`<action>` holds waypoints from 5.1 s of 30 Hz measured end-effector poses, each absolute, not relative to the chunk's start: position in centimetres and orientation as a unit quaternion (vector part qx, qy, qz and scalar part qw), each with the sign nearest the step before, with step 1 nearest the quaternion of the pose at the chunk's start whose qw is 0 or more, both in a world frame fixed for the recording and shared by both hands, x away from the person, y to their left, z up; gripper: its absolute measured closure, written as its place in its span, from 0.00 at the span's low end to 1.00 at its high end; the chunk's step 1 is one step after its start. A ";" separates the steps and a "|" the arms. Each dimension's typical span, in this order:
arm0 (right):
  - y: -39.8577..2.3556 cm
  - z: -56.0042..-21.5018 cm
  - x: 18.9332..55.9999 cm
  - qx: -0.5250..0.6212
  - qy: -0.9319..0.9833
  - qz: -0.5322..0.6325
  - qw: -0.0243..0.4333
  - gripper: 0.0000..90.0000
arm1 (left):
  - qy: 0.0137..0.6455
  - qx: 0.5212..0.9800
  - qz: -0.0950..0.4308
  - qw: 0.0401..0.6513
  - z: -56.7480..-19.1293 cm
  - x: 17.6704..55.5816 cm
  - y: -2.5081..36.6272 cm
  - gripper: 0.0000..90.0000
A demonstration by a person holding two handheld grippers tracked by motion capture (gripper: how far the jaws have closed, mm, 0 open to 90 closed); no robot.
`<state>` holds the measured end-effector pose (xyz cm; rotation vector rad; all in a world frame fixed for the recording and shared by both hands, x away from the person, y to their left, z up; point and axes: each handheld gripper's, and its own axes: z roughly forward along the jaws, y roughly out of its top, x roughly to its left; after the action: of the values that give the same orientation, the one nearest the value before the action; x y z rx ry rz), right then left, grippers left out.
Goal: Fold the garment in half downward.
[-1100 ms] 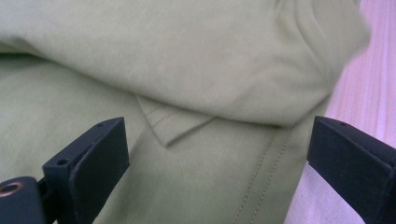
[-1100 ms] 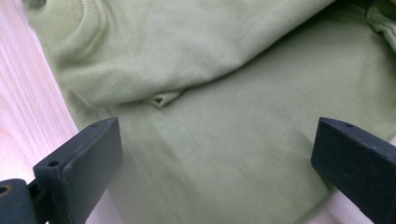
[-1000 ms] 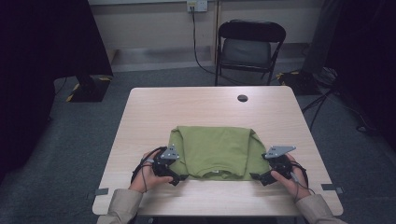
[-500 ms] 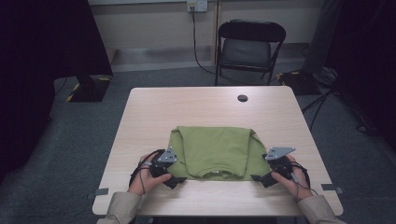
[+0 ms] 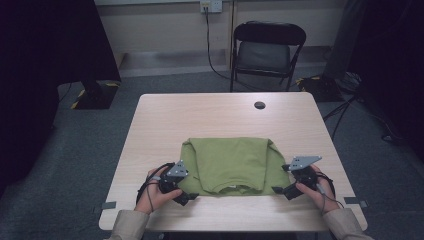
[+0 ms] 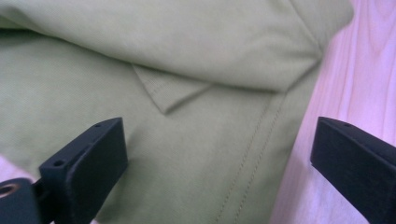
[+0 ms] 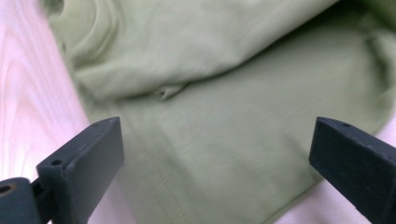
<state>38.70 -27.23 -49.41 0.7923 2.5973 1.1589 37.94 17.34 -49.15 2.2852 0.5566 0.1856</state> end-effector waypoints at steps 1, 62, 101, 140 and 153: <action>-27.2 -49.1 38.7 0.268 0.874 0.391 0.106 0.01 | 0.217 0.892 0.076 0.389 -48.9 38.1 17.3 0.03; -18.6 -48.6 46.5 0.221 0.897 0.360 0.133 0.03 | 0.185 0.899 0.069 0.390 -49.4 44.5 10.7 0.02; -23.9 -49.0 48.6 0.280 0.884 0.357 0.113 0.03 | 0.198 0.889 0.076 0.405 -49.2 43.8 12.8 0.03; -25.9 -50.0 40.0 0.247 0.888 0.374 0.101 0.00 | 0.186 0.895 0.074 0.399 -49.3 47.0 13.0 0.04; -25.9 -50.0 40.0 0.249 0.888 0.374 0.100 0.00 | 0.202 0.891 0.076 0.399 -49.0 44.4 17.1 0.04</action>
<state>40.02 -25.92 -49.98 0.7355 2.6243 1.1041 44.43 17.08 -48.95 2.2561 0.5113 0.1912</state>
